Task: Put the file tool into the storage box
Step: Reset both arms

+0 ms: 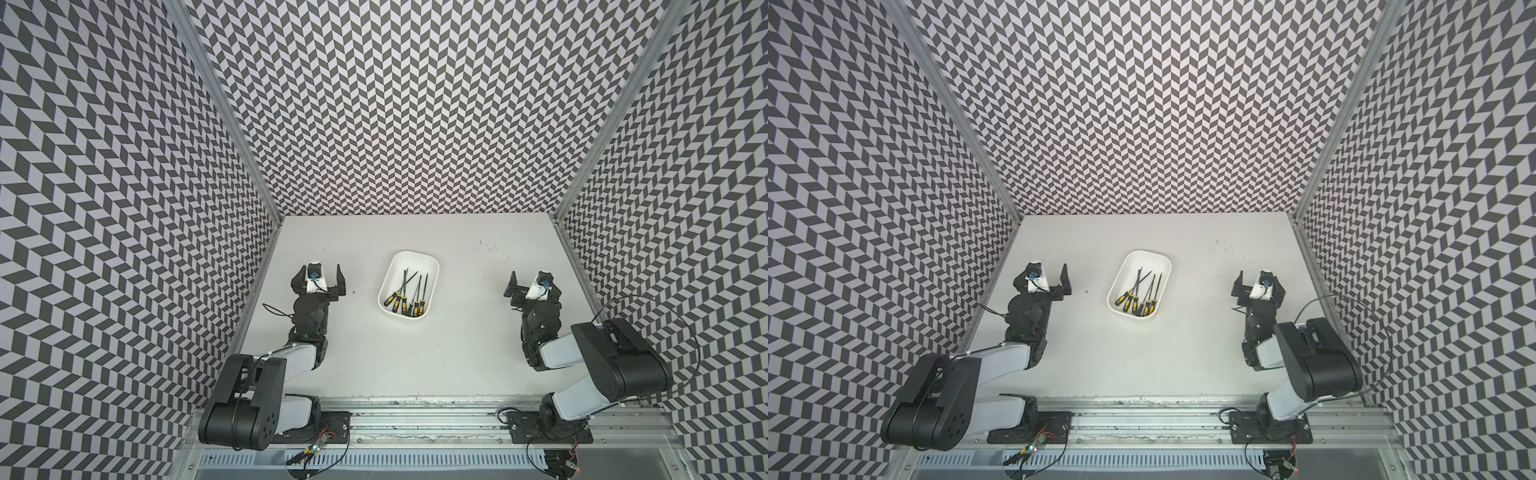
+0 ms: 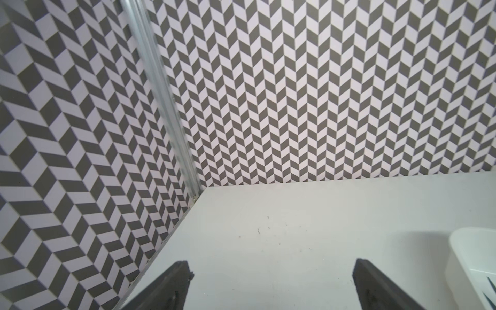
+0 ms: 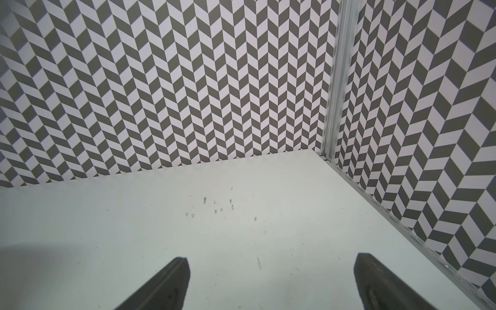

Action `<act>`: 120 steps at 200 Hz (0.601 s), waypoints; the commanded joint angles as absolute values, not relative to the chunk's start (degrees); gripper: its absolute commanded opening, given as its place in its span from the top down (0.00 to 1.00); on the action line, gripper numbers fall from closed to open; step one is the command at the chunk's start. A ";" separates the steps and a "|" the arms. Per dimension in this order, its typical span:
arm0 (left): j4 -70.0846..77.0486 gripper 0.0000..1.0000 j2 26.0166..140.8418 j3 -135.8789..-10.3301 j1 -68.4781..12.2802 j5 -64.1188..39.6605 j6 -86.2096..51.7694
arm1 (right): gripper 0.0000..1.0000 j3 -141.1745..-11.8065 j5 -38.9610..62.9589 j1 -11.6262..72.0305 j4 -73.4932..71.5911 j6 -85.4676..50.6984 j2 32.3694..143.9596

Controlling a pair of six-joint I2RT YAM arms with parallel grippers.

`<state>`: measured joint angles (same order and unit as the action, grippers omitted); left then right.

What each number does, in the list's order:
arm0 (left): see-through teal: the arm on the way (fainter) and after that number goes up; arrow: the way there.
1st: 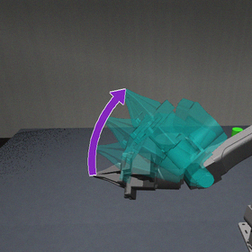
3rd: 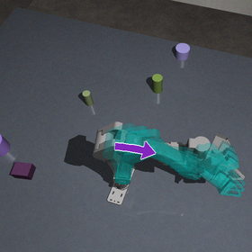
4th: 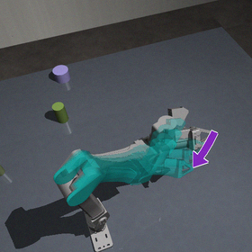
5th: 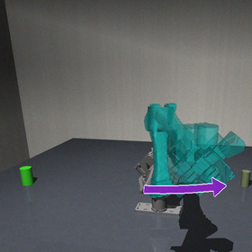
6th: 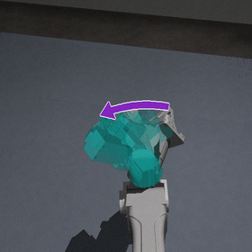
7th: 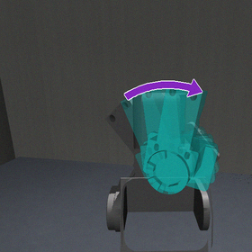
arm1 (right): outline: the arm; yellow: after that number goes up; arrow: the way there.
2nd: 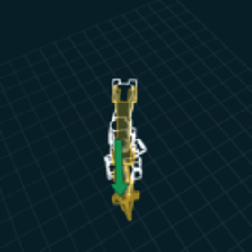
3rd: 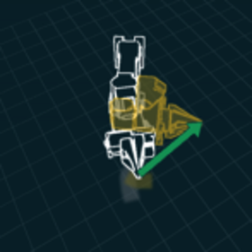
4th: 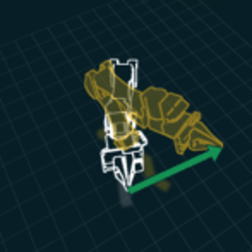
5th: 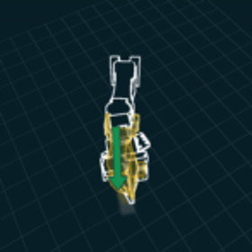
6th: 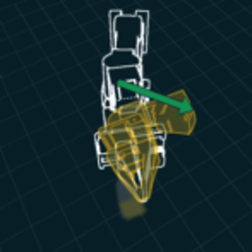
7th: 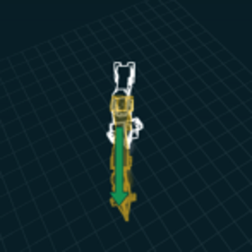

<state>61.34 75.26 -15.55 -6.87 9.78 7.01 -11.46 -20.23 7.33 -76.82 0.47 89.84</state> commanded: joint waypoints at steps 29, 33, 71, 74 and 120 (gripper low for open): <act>63.72 0.00 75.55 -15.78 -7.47 5.70 8.97 | 0.01 -11.43 -18.11 6.43 -80.47 0.22 90.38; 63.43 0.00 75.58 -15.90 -7.55 5.84 9.16 | 0.00 -11.38 -18.11 6.42 -80.44 0.19 90.35; 65.16 0.00 75.31 -14.81 -8.93 8.29 10.02 | 0.00 -11.42 -17.75 6.33 -80.42 0.09 90.27; 65.20 0.00 75.32 -14.85 -8.88 8.20 10.10 | 0.01 -11.40 -17.75 6.28 -80.35 0.13 90.26; 67.17 0.00 76.36 -15.04 -8.88 7.77 11.56 | 0.01 -11.41 -17.76 6.33 -80.39 0.14 90.33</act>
<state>65.52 75.40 -14.31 -8.71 7.66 9.91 -11.46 -18.15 6.57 -77.21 0.45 89.95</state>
